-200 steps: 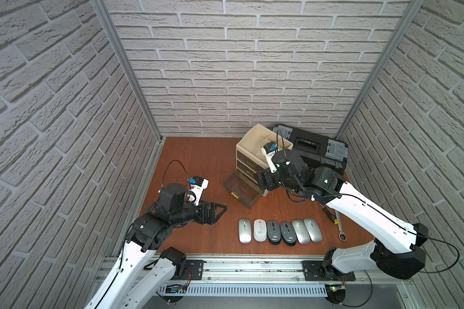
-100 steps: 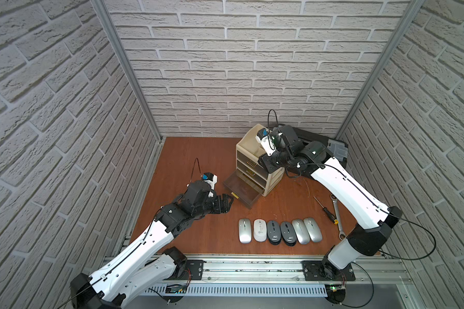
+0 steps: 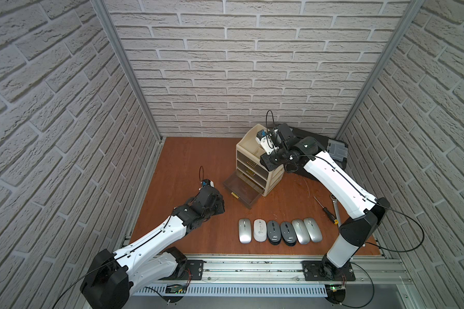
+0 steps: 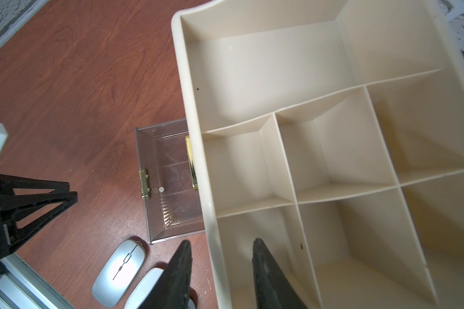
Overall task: Take the mice out of the drawer
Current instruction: Close the drawer in the storage box.
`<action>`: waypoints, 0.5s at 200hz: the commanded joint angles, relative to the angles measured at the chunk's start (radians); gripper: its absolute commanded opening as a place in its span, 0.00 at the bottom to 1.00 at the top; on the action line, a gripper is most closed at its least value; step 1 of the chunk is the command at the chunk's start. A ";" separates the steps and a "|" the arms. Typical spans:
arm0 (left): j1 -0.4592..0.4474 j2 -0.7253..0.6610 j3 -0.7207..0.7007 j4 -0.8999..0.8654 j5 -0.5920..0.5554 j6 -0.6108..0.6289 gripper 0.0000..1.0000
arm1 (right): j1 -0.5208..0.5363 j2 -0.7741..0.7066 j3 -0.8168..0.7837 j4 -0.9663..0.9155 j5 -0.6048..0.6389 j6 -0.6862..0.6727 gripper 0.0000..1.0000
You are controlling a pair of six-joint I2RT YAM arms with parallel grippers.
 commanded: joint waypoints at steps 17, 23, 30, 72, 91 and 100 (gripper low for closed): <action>0.003 0.078 -0.005 0.176 -0.036 0.017 0.27 | -0.009 0.029 0.007 -0.001 -0.022 -0.019 0.34; 0.007 0.091 -0.005 0.189 -0.033 0.021 0.27 | -0.010 0.033 0.008 -0.001 -0.024 -0.019 0.34; 0.012 0.105 -0.006 0.206 -0.031 0.026 0.26 | -0.011 0.038 0.008 -0.001 -0.023 -0.021 0.33; 0.041 0.209 -0.004 0.306 0.010 0.039 0.24 | -0.016 0.057 0.011 -0.003 -0.025 -0.027 0.26; 0.053 0.256 -0.009 0.365 0.027 0.042 0.22 | -0.019 0.064 0.013 -0.004 -0.030 -0.031 0.22; 0.061 0.274 -0.012 0.386 0.033 0.044 0.21 | -0.019 0.067 0.014 -0.005 -0.032 -0.034 0.20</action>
